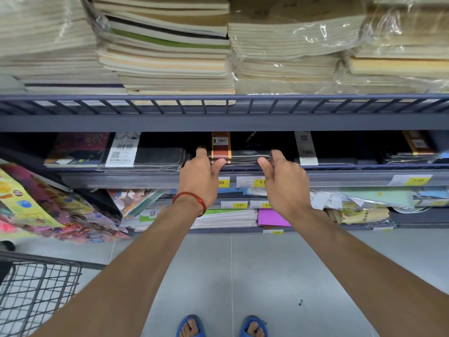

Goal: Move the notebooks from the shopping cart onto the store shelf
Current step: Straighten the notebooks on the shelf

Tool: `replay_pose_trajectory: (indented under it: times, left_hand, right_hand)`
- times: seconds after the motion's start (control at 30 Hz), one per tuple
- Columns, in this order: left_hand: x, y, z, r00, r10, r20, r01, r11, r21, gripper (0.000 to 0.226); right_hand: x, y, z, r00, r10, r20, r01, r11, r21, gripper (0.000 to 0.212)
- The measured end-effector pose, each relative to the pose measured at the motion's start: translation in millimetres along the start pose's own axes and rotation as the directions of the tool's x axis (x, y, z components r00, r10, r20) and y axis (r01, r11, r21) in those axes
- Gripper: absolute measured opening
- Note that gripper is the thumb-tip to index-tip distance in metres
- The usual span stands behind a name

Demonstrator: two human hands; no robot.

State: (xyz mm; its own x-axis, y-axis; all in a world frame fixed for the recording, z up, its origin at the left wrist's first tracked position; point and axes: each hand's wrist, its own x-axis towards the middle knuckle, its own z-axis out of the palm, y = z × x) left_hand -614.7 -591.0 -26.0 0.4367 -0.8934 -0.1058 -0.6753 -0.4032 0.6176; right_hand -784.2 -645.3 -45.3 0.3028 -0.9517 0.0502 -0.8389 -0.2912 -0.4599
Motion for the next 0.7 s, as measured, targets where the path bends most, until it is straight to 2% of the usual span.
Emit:
replay_pose_trajectory:
  times: [0.2, 0.37, 0.53, 0.7]
  left_hand:
    - [1.8, -2.4, 2.7, 1.0, 0.014, -0.025, -0.015, 1.0, -0.028, 0.033]
    - [2.3, -4.5, -4.2, 0.997, 0.032, 0.068, -0.031, 0.999, -0.025, 0.027]
    - [1.3, -2.5, 1.4, 0.999, 0.03, -0.014, -0.029, 0.999, 0.039, 0.018]
    - [3.0, -5.7, 4.0, 0.999, 0.019, -0.049, -0.018, 1.0, 0.016, 0.023]
  right_hand:
    - [-0.1, -0.9, 2.5, 1.0, 0.014, -0.018, -0.014, 1.0, -0.01, 0.032]
    - [-1.1, -1.5, 3.8, 1.0, 0.009, -0.018, -0.01, 0.999, -0.038, 0.033]
    - [-2.3, -1.2, 3.9, 1.0, 0.006, -0.014, -0.006, 0.998, -0.065, 0.033]
    - [-4.9, -1.3, 4.4, 1.0, -0.003, -0.022, 0.001, 0.998, -0.057, 0.032]
